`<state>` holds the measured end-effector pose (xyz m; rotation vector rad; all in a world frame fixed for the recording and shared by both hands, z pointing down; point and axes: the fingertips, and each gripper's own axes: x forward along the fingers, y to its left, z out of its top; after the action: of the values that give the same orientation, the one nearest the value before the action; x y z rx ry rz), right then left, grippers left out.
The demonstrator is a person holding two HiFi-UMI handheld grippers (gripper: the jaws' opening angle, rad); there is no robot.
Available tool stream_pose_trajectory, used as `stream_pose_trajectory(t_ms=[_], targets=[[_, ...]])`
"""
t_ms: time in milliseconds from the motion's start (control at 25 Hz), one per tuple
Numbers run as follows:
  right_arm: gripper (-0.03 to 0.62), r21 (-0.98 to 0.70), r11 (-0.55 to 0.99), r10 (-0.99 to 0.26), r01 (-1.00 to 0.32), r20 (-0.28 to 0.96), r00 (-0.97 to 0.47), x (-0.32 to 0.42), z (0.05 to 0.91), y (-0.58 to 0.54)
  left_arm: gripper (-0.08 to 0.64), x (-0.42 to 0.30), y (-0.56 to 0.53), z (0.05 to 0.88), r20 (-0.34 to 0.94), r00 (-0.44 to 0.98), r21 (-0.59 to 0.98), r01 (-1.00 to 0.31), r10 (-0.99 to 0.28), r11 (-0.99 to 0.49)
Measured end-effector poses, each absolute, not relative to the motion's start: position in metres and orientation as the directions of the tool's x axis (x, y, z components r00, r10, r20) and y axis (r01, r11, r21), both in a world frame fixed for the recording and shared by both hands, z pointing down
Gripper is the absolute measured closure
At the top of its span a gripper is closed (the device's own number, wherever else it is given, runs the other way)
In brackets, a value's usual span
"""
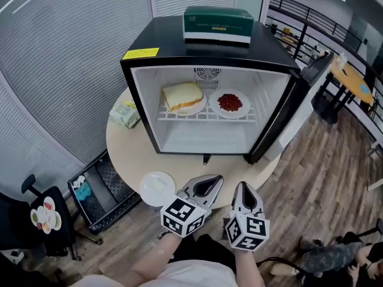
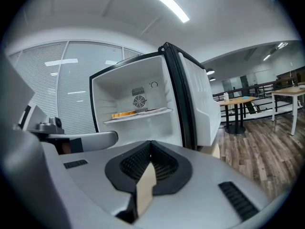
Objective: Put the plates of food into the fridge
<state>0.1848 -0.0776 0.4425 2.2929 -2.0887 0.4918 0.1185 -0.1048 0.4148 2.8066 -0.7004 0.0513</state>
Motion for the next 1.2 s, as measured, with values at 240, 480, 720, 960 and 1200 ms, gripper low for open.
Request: stream_pose_trajectory(t_ms=[240,480,720,960,1200], targets=[[0.588,-0.213,-0.096,-0.973,-0.972,0.227,0.047,0.189,0.445,-0.071,0.557,0.122,-0.098,0.411,0.067,0.880,0.238,-0.472,-0.470,-0.849],[0.586,-0.262,-0.069,-0.977,-0.962,0.215,0.012,0.184,0.449,-0.074,0.555,0.112,-0.097,0.415,0.076,0.862,0.229,-0.504,-0.501,-0.833],[0.586,-0.311,-0.003,-0.978,-0.950,0.200,-0.062,0.161,0.453,-0.079,0.555,0.089,-0.103,0.421,0.090,0.838,0.241,-0.542,-0.538,-0.805],[0.586,-0.385,0.002,-0.965,-0.923,0.241,-0.103,0.127,0.471,-0.084,0.555,0.046,-0.111,0.433,0.123,0.813,0.236,-0.581,-0.569,-0.779],[0.588,-0.468,-0.036,-0.941,-0.883,0.312,-0.127,0.061,0.496,-0.075,0.555,-0.036,-0.115,0.452,0.185,0.774,0.267,-0.632,-0.605,-0.727]])
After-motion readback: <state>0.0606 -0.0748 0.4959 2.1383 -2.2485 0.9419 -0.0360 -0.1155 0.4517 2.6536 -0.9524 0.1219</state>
